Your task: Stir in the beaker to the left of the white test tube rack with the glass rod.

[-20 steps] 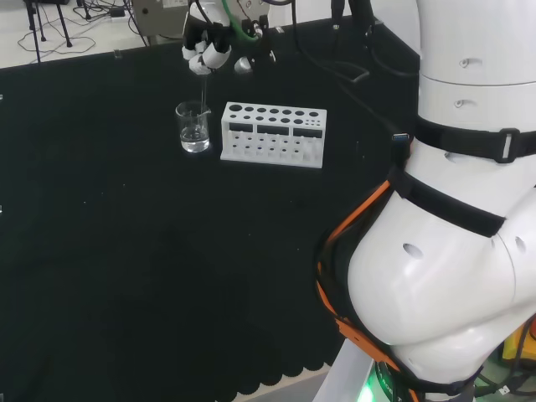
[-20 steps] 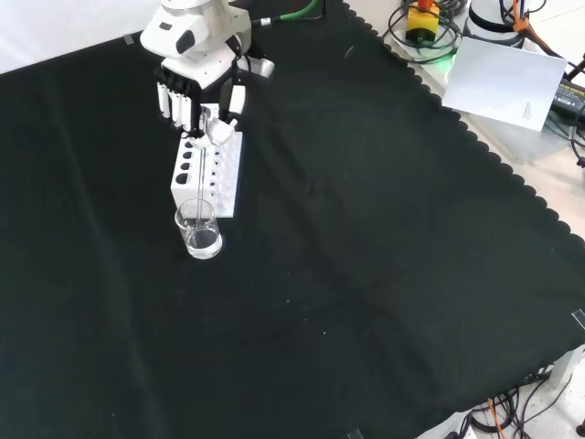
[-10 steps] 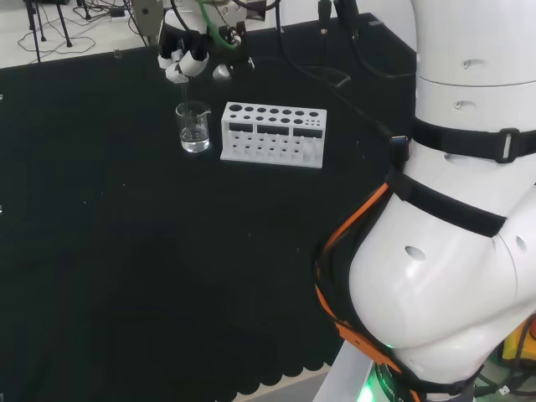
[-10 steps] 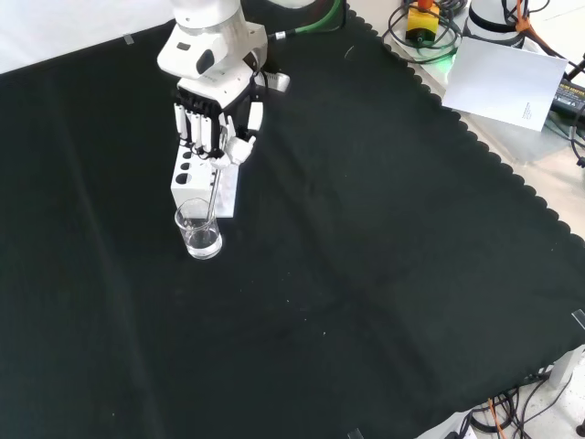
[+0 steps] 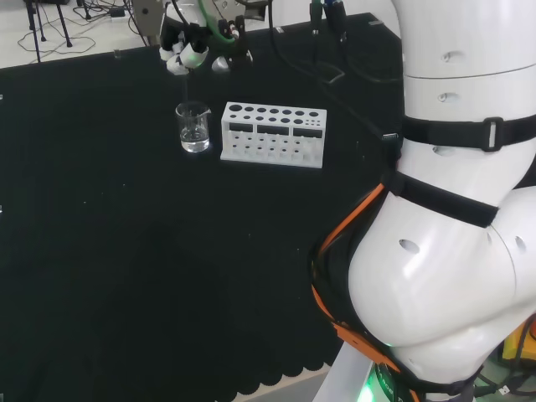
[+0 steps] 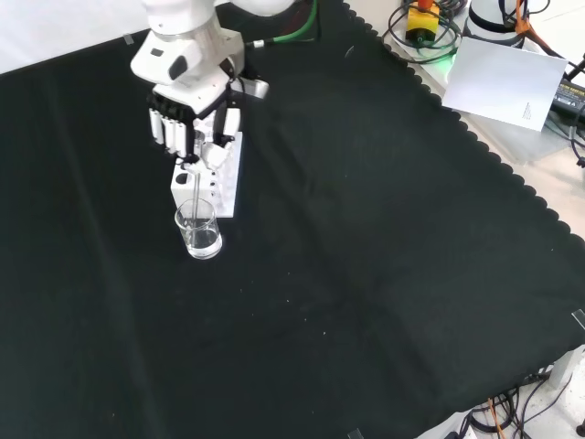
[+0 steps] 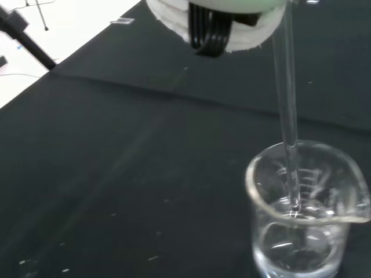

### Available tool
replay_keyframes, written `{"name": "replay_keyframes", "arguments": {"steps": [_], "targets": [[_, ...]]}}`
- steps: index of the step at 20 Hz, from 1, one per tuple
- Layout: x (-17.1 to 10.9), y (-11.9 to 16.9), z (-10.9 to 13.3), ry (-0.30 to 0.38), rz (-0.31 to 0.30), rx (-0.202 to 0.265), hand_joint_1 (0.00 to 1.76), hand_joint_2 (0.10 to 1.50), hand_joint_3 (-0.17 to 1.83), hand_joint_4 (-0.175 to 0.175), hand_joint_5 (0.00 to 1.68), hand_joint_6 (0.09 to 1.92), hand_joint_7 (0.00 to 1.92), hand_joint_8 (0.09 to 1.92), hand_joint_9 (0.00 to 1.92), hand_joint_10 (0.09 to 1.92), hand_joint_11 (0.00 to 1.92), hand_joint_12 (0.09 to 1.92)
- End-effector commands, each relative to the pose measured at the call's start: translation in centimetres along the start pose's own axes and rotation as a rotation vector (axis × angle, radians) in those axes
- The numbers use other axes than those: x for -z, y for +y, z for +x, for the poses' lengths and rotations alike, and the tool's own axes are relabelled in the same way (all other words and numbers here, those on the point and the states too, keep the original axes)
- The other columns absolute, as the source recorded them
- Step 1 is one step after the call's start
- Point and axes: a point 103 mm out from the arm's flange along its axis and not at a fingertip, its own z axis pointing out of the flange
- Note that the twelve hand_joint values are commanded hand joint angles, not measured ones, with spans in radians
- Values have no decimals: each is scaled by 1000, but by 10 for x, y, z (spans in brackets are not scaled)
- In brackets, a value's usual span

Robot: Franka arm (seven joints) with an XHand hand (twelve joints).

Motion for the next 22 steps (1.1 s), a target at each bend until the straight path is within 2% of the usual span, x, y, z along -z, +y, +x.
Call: {"name": "replay_keyframes", "arguments": {"steps": [1,5,8,16,22], "targets": [[5,-10,-37,1,1,-60,1303,834,441,-175,1169,469,1151,1108,1645,733,1182,812],[10,-22,-39,-9,-4,-79,1303,835,439,-175,1170,468,1151,1108,1645,733,1183,812],[11,-30,-30,-12,-2,-79,1303,835,438,-175,1170,467,1150,1108,1645,733,1183,812],[10,-30,12,-7,0,-29,1303,837,434,-175,1171,465,1150,1108,1645,733,1183,811],[6,-13,20,6,2,-4,1303,838,432,-175,1171,463,1150,1108,1645,734,1183,811]]}}
